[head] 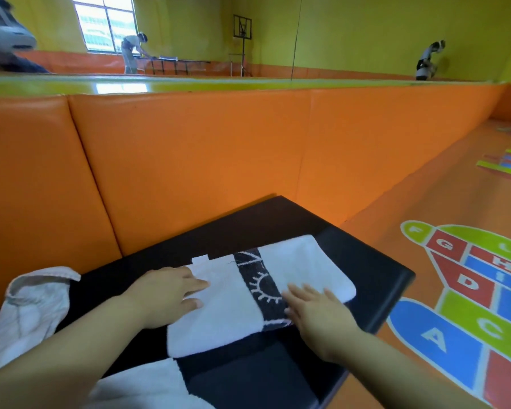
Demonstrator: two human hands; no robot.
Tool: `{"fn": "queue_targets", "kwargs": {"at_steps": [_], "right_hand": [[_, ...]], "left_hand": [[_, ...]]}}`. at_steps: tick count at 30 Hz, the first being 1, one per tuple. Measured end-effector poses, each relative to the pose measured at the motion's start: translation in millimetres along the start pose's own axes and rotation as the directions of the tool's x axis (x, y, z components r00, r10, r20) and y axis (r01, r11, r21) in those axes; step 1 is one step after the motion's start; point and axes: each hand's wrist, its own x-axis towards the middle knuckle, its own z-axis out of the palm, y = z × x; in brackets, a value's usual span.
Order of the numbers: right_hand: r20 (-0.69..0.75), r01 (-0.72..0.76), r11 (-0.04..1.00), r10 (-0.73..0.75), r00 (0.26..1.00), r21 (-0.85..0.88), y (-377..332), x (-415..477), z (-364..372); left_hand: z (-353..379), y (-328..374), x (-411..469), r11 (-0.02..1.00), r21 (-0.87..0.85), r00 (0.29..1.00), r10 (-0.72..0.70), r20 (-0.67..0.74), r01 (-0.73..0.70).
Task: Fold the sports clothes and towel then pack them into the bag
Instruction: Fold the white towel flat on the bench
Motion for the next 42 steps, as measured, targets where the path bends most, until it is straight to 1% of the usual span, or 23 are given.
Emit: {"fn": "queue_targets", "kwargs": {"at_steps": [2, 4, 6, 7, 8, 10, 12, 13, 14, 16, 19, 22, 25, 27, 28, 29, 31, 33, 35, 37, 38, 40, 42], "right_hand": [[0.068, -0.102, 0.995, 0.101, 0.993, 0.015, 19.8, 15.9, -3.4], [0.079, -0.197, 0.980, 0.196, 0.977, 0.006, 31.7, 26.7, -9.2], [0.017, -0.247, 0.969, 0.247, 0.969, 0.010, 33.5, 28.7, -12.8], [-0.054, -0.234, 0.972, 0.235, 0.971, 0.015, 31.8, 26.0, -12.5], [-0.134, -0.191, 0.981, 0.193, 0.972, 0.028, 30.2, 21.0, -10.1], [-0.259, -0.025, 0.996, 0.047, 0.965, 0.087, 26.8, 5.6, -1.4], [-0.266, 0.185, 0.974, -0.146, 0.953, 0.129, 23.8, -14.5, 10.8], [-0.234, 0.266, 0.957, -0.233, 0.944, 0.117, 22.0, -24.6, 17.0], [-0.183, 0.308, 0.947, -0.288, 0.940, 0.096, 20.1, -33.5, 21.9], [-0.066, 0.280, 0.958, -0.276, 0.959, 0.062, 18.4, -46.2, 27.6], [-0.038, 0.226, 0.974, -0.225, 0.974, 0.008, 15.6, -55.3, 26.2], [-0.064, 0.297, 0.954, -0.298, 0.952, -0.034, 16.9, -62.6, 27.7], [-0.105, 0.412, 0.906, -0.421, 0.901, -0.096, 21.6, -67.9, 33.2], [-0.161, 0.438, 0.895, -0.447, 0.880, -0.091, 21.1, -73.8, 33.4], [-0.161, 0.427, 0.904, -0.426, 0.890, -0.031, 21.2, -75.7, 33.7], [-0.140, 0.400, 0.912, -0.387, 0.911, 0.086, 18.8, -78.8, 30.5], [-0.057, 0.283, 0.887, -0.282, 0.958, 0.366, 18.0, -80.0, 22.6], [-0.012, 0.179, 0.794, -0.211, 0.977, 0.581, 21.1, -78.4, 13.3], [-0.022, 0.118, 0.665, -0.151, 0.988, 0.737, 25.3, -76.6, 3.2], [-0.014, 0.062, 0.532, -0.094, 0.995, 0.844, 30.6, -75.2, -7.1], [-0.020, 0.056, 0.485, -0.080, 0.997, 0.873, 33.5, -74.7, -12.6], [-0.047, 0.071, 0.418, -0.069, 0.997, 0.905, 38.3, -74.8, -20.9], [-0.057, 0.070, 0.350, -0.047, 0.997, 0.934, 41.3, -74.6, -25.9]], "left_hand": [[-3.3, 11.6, -4.4, 0.999, -0.010, 0.999, 0.038, -0.006, -0.038], [-3.7, 27.3, -8.1, 0.993, -0.081, 0.996, 0.086, 0.004, -0.086], [-1.0, 42.5, -10.7, 0.981, -0.146, 0.991, 0.133, 0.009, -0.130], [0.7, 48.0, -11.7, 0.977, -0.154, 0.989, 0.148, 0.003, -0.146], [3.0, 50.9, -12.4, 0.976, -0.147, 0.987, 0.158, -0.016, -0.159], [9.9, 51.1, -13.9, 0.969, -0.162, 0.981, 0.173, -0.084, -0.185], [18.7, 47.9, -16.5, 0.953, -0.235, 0.980, 0.174, -0.096, -0.192], [22.7, 46.7, -18.5, 0.944, -0.277, 0.984, 0.165, -0.068, -0.177], [25.8, 46.4, -20.5, 0.938, -0.310, 0.988, 0.150, -0.039, -0.155], [28.4, 49.0, -23.7, 0.946, -0.299, 0.992, 0.128, -0.020, -0.128], [24.2, 59.3, -29.1, 0.972, -0.204, 0.992, 0.123, 0.000, -0.120], [18.8, 70.1, -38.4, 0.983, -0.123, 0.990, 0.137, 0.018, -0.133], [16.7, 76.1, -49.1, 0.984, -0.102, 0.988, 0.150, 0.033, -0.146], [16.9, 79.1, -55.9, 0.983, -0.105, 0.986, 0.158, 0.055, -0.151], [17.9, 79.9, -59.1, 0.981, -0.123, 0.984, 0.159, 0.076, -0.149], [18.8, 80.2, -62.4, 0.977, -0.158, 0.982, 0.161, 0.098, -0.144], [18.9, 79.3, -69.0, 0.943, -0.308, 0.979, 0.168, 0.117, -0.125], [15.4, 77.8, -76.2, 0.873, -0.477, 0.979, 0.173, 0.105, -0.103], [12.3, 77.7, -82.8, 0.816, -0.568, 0.980, 0.182, 0.079, -0.105], [9.1, 80.8, -87.5, 0.770, -0.632, 0.986, 0.157, 0.060, -0.084], [7.4, 82.5, -87.9, 0.747, -0.660, 0.987, 0.153, 0.047, -0.084], [3.8, 85.0, -84.8, 0.712, -0.691, 0.984, 0.177, 0.007, -0.123], [1.6, 86.8, -79.5, 0.703, -0.697, 0.983, 0.180, -0.022, -0.144]]}}
